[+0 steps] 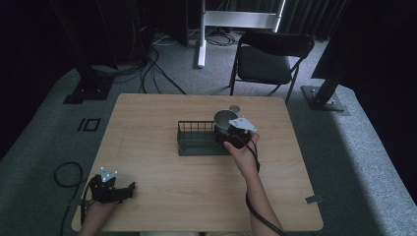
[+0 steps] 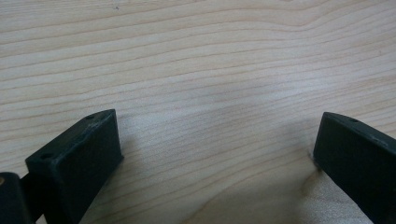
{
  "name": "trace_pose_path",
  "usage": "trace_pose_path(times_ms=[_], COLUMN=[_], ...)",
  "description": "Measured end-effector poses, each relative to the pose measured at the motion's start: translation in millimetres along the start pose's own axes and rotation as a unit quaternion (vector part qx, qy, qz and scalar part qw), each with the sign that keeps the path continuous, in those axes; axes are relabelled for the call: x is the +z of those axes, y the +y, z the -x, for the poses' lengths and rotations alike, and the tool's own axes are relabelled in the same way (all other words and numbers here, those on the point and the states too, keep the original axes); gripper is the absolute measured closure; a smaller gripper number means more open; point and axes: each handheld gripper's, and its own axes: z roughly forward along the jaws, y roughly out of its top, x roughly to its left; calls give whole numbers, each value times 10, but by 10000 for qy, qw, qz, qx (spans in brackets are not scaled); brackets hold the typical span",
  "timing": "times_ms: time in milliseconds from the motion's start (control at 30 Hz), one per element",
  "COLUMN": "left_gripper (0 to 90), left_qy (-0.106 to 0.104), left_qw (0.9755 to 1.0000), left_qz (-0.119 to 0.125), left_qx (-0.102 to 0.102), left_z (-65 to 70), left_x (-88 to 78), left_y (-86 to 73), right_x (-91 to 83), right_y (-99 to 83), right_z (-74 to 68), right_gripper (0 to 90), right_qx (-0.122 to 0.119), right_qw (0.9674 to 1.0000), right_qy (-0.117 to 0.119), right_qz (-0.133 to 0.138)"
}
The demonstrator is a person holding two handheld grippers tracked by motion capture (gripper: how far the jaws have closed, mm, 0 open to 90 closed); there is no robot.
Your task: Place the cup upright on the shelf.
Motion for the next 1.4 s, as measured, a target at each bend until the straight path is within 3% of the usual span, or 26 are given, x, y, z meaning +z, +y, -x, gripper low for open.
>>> trace_pose_path(times_ms=[233, 567, 700, 1000, 1400], left_gripper=[14, 15, 15, 14, 14], left_qy=[-1, -2, -2, -2, 2], left_qw=[10000, 10000, 10000, 10000, 10000], left_qz=[0, -2, -2, -1, 3], left_qx=[1, 2, 1, 1, 1], left_z=[0, -1, 0, 0, 0], left_x=[0, 0, 0, 0, 1], left_y=[0, 0, 0, 0, 0], right_x=[38, 17, -33, -178, -372], right_y=[-74, -61, -60, -113, -249], right_z=[17, 14, 11, 36, 139], right_gripper=[150, 112, 112, 111, 111], right_qx=[161, 172, 243, 100, 195], right_qw=[9999, 9998, 9997, 9998, 9997], right_qy=[-30, 9, 44, 87, 142], right_qz=[-16, -64, -64, -170, -104])
